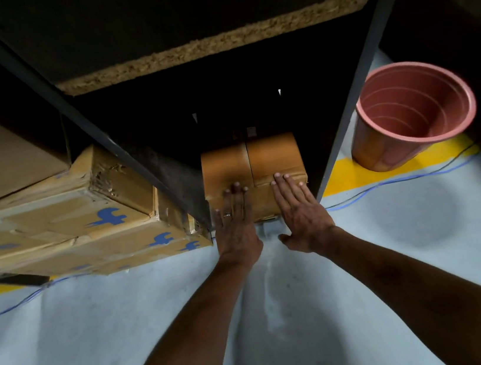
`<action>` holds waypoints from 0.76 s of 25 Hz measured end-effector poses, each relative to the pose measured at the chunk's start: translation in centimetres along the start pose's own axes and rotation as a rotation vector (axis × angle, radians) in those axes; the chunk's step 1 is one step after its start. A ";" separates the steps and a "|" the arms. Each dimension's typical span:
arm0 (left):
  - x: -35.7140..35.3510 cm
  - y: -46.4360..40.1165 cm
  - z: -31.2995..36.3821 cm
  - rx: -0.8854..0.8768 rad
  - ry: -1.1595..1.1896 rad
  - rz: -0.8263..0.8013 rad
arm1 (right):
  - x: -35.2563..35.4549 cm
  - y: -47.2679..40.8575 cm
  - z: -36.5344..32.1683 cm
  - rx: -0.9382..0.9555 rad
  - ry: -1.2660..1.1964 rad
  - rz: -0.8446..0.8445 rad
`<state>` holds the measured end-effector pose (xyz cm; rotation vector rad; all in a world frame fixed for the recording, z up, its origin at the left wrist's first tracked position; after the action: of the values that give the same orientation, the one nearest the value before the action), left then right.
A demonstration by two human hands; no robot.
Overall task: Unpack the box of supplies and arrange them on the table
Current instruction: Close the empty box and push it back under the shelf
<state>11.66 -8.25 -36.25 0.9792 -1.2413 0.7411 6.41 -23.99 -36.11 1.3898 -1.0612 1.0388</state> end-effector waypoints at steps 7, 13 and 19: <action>1.3 0.6 1.8 0.051 0.087 -0.054 | 1.2 1.0 0.3 0.024 -0.059 -0.060; 7.3 5.6 1.7 0.009 0.086 0.035 | 6.3 6.4 -2.1 0.053 -0.156 -0.156; 18.7 12.1 0.5 -0.062 0.173 -0.149 | 15.7 10.4 -4.9 0.053 -0.337 -0.147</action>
<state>4.37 -4.55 -15.53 0.9257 -1.0237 0.6518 -0.25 -20.59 -18.15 1.6996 -1.1582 0.7464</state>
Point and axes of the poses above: each hand's wrist, its own y-axis away from the middle knuckle, its own x-axis out of the back of the hand, z = x × y, the point moved 1 cm from there along -y, towards the middle knuckle, and after that the axes turned 5 degrees about x, right-handed, at the moved point
